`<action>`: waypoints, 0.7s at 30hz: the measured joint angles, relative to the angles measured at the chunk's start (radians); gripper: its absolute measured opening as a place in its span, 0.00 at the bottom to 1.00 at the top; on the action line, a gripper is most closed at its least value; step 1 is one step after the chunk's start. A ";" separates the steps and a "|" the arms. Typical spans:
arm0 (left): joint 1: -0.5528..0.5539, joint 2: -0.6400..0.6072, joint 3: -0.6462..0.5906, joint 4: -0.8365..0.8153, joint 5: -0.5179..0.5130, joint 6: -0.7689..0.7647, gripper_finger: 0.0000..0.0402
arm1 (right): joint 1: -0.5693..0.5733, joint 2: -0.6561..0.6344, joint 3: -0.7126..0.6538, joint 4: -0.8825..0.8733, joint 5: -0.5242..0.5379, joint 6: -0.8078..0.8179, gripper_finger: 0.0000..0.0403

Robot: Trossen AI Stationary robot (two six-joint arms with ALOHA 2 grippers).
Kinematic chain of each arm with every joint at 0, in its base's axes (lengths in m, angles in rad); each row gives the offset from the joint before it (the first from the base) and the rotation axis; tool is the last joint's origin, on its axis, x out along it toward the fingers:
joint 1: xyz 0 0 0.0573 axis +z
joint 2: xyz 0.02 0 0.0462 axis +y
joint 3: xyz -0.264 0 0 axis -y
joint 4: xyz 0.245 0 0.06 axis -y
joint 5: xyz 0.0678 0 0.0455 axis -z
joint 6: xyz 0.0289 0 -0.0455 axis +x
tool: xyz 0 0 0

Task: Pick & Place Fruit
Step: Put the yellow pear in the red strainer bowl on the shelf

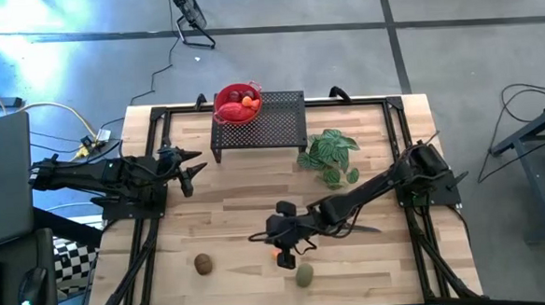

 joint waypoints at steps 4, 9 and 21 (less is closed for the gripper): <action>0.000 0.000 0.000 0.000 0.000 0.000 0.44 | 0.000 0.000 0.000 -0.032 -0.010 0.026 0.14; 0.000 0.000 0.000 0.000 0.000 0.000 0.44 | 0.007 0.000 0.000 -0.051 -0.042 0.019 0.34; 0.000 0.000 0.000 0.001 0.000 0.000 0.44 | 0.007 0.000 0.000 -0.084 -0.044 -0.055 0.52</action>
